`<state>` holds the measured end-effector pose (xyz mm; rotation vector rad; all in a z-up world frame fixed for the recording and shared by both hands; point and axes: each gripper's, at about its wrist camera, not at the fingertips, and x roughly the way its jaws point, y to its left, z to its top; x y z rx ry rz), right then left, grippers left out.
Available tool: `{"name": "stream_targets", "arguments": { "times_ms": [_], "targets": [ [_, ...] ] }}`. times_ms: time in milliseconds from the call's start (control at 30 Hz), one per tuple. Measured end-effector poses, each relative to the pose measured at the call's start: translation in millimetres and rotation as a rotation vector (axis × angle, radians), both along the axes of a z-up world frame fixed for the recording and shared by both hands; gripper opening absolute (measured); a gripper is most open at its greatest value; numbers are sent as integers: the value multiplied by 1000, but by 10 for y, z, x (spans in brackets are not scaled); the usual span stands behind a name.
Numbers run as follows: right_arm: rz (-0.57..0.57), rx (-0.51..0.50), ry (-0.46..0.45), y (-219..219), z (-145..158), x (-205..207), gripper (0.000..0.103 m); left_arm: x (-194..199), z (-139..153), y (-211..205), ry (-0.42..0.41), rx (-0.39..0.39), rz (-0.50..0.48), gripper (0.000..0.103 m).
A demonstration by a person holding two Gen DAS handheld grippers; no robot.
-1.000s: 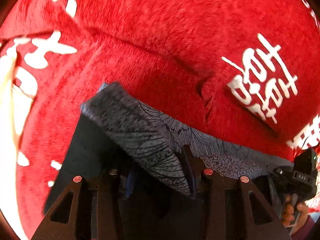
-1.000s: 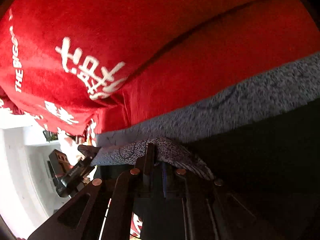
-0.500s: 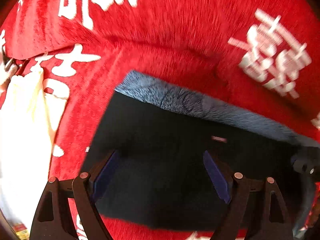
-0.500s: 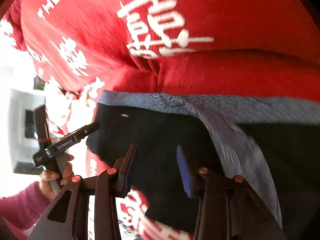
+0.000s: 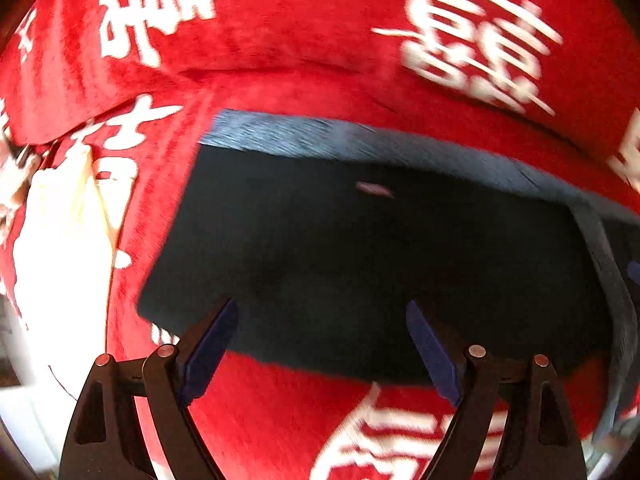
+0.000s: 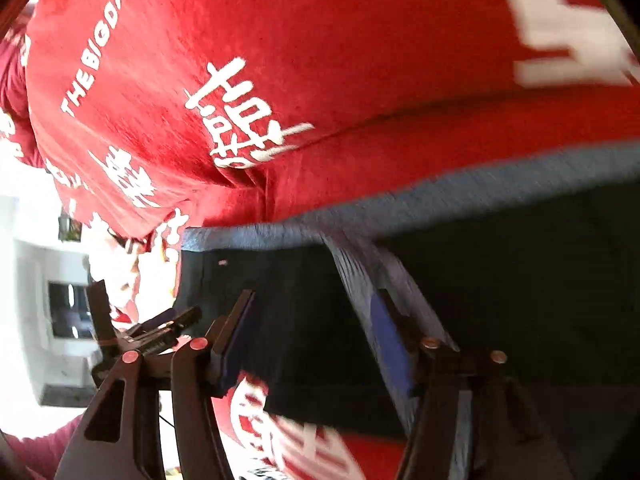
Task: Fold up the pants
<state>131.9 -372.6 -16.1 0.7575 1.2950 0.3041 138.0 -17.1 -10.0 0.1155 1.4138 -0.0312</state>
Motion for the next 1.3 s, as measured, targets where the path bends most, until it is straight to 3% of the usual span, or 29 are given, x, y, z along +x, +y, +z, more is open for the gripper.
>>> {"name": "stream_targets", "arguments": {
  "times_ms": [233, 433, 567, 700, 833, 967, 1267, 1300],
  "targets": [
    [-220, 11, 70, -418, 90, -1182, 62, -386, 155, -698, 13, -101, -249, 86],
    [-412, -15, 122, -669, 9, -2309, 62, -762, 284, -1355, 34, -228, -396, 86],
    [-557, -31, 142, -940, -47, -2967, 62, -934, 346, -1783, 70, -307, -449, 86],
    [-656, -50, 182, -1206, -209, -3370, 62, -995, 234, -2152, 133, -387, -447, 86],
    [-692, -48, 198, -1506, -379, -3584, 62, -1074, 9, -2637, 177, -399, -464, 86],
    [-656, 32, 202, -1781, -655, -3641, 62, -1162, -162, -2854, 198, -390, -453, 86],
    [-587, 362, 113, -2042, -1076, -3587, 57, -1192, -256, -3091, 218, -445, -389, 86],
    [-585, 386, 120, -2050, -1128, -3581, 51, -1190, -258, -3120, 219, -446, -380, 86]
  ]
}}
